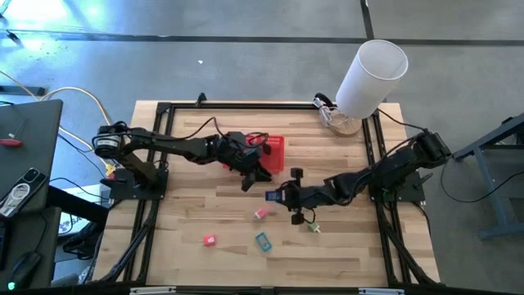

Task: Pick & Place Office items
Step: Put the dark blue digital clock into the right red bin

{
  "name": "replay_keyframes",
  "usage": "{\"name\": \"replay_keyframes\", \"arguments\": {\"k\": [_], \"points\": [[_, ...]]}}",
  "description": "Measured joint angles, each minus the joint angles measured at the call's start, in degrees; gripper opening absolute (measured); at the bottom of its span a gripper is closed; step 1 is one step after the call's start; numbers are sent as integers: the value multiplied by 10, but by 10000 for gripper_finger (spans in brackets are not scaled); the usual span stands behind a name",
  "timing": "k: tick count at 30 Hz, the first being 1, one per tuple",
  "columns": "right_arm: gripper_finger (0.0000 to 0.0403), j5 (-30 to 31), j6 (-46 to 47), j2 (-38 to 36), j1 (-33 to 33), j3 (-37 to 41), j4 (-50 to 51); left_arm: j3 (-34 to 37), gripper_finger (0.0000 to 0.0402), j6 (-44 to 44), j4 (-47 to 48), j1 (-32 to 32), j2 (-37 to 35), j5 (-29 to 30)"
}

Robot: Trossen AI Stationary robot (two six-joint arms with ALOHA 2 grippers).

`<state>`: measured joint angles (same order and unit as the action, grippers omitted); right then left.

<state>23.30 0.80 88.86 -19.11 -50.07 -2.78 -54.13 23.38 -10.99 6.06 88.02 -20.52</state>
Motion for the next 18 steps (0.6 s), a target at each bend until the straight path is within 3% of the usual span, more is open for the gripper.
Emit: {"name": "replay_keyframes", "arguments": {"k": [5, 9, 18], "points": [[146, 18, 39, 0, 14, -58, 129, 0, 93, -34, 91, -23, -22, 126], [146, 17, 61, 0, 38, -100, 204, 0, 93, -43, 137, -51, -38, 171], [146, -67, 65, 5, 116, -209, 330, 0, 93, -50, 254, -117, -123, 288]]}}
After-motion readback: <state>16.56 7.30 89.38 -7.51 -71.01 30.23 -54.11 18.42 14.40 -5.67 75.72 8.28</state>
